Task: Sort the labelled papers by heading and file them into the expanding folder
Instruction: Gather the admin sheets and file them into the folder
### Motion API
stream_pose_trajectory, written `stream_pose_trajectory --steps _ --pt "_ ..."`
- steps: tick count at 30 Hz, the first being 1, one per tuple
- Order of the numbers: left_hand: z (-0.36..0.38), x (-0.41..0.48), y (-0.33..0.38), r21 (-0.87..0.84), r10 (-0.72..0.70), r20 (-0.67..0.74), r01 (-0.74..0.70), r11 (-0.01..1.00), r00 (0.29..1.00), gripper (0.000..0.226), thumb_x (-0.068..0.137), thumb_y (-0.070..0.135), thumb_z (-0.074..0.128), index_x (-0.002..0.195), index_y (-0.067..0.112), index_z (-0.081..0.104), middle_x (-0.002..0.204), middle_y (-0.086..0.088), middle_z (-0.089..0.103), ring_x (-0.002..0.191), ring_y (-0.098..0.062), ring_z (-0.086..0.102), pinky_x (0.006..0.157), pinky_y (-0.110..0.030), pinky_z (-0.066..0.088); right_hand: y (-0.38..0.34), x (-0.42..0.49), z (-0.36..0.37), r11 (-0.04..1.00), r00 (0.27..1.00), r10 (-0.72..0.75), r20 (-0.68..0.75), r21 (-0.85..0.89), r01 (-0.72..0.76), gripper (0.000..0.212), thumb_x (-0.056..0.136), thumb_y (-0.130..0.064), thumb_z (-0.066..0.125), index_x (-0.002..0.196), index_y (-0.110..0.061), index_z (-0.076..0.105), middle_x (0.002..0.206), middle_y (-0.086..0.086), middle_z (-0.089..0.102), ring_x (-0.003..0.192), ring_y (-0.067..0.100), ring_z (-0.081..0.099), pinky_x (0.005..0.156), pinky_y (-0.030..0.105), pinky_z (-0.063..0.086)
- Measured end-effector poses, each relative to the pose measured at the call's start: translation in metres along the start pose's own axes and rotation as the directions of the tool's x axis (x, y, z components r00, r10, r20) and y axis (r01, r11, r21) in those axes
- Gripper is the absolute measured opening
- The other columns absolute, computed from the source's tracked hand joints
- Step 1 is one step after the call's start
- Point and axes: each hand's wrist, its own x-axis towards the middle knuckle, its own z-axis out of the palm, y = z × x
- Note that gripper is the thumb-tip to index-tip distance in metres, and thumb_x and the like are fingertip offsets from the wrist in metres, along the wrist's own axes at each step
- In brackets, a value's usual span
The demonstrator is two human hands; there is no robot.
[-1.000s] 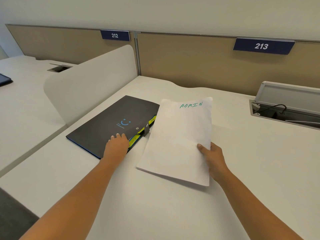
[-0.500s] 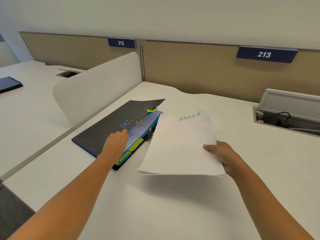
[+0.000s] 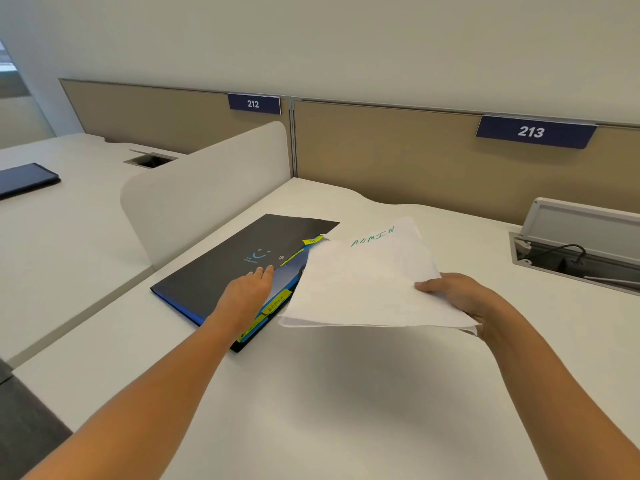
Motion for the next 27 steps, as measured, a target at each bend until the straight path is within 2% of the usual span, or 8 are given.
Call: stream_pose_trajectory --steps 5,8,10,12,17,19,22,27 --pt "-0.005 0.001 -0.001 0.007 0.019 0.043 -0.019 1.000 0.999 0.081 0.089 0.002 0.056 0.149 0.006 0.002 0.155 -0.012 0.018 0.139 -0.022 0.032 0.104 -0.027 0.038 0.003 0.003 0.009 0.997 0.997 0.052 0.059 -0.058 -0.048 0.008 0.090 -0.002 0.054 0.084 -0.002 0.059 0.053 0.005 0.068 0.039 0.015 0.063 0.035 0.017 0.044" --pt "-0.010 0.002 -0.004 0.035 0.025 0.054 -0.027 0.999 0.998 0.082 0.089 0.002 0.056 0.149 0.007 0.000 0.156 -0.011 0.016 0.137 -0.021 0.035 0.103 -0.027 0.039 0.004 0.009 0.018 0.997 0.995 0.058 0.083 -0.057 -0.053 0.009 0.090 -0.001 0.053 0.095 0.002 0.059 0.073 0.013 0.067 0.042 0.016 0.065 0.038 0.019 0.047" --pt "-0.013 0.003 -0.006 0.051 0.033 0.042 -0.035 0.998 0.999 0.079 0.091 0.003 0.054 0.149 0.007 0.000 0.156 -0.011 0.017 0.136 -0.020 0.037 0.103 -0.027 0.039 0.003 0.013 0.025 0.997 0.996 0.053 0.078 -0.067 -0.048 0.013 0.090 0.000 0.052 0.101 0.004 0.057 0.078 0.014 0.064 0.042 0.015 0.064 0.039 0.020 0.049" --pt "-0.017 0.004 -0.010 0.065 0.038 0.024 -0.039 0.997 0.999 0.074 0.094 0.003 0.049 0.149 0.007 0.000 0.156 -0.010 0.017 0.136 -0.020 0.038 0.103 -0.026 0.038 -0.002 0.017 0.032 0.994 0.996 0.046 0.074 -0.100 -0.038 0.014 0.090 0.003 0.051 0.102 0.005 0.056 0.078 0.013 0.062 0.042 0.016 0.064 0.039 0.019 0.049" --pt "-0.026 0.006 -0.019 0.090 0.050 -0.035 -0.046 0.995 0.998 0.068 0.094 0.000 0.043 0.149 0.007 0.003 0.152 -0.007 0.028 0.125 -0.020 0.050 0.097 -0.026 0.042 -0.022 0.021 0.037 0.957 0.998 0.027 0.063 -0.290 -0.007 0.021 0.089 0.002 0.051 0.109 0.004 0.057 0.079 0.012 0.061 0.062 0.023 0.059 0.049 0.021 0.049" --pt "-0.027 0.009 -0.022 0.093 0.041 -0.053 -0.036 0.995 0.998 0.067 0.094 0.000 0.043 0.149 0.008 0.005 0.150 -0.005 0.032 0.119 -0.020 0.054 0.093 -0.026 0.045 -0.030 0.020 0.037 0.939 0.998 0.017 0.057 -0.343 0.004 0.016 0.089 0.000 0.051 0.104 0.001 0.055 0.077 0.011 0.060 0.061 0.022 0.057 0.045 0.018 0.047" --pt "-0.026 0.012 -0.025 0.083 0.037 -0.069 -0.031 0.996 0.997 0.067 0.093 -0.001 0.043 0.149 0.008 0.007 0.148 -0.005 0.036 0.117 -0.020 0.056 0.091 -0.026 0.046 -0.037 0.018 0.035 0.901 0.999 0.001 0.050 -0.433 0.021 0.016 0.088 -0.003 0.053 0.104 0.000 0.056 0.078 0.011 0.058 0.060 0.022 0.054 0.051 0.022 0.041" --pt "-0.026 0.012 -0.024 0.085 0.038 -0.074 -0.032 0.996 0.997 0.067 0.093 -0.001 0.043 0.149 0.008 0.007 0.147 -0.005 0.036 0.116 -0.020 0.056 0.091 -0.026 0.046 -0.044 0.011 0.031 0.858 0.997 -0.015 0.080 -0.511 0.054 0.020 0.088 -0.007 0.056 0.107 -0.002 0.059 0.072 0.007 0.060 0.050 0.016 0.057 0.039 0.014 0.041"
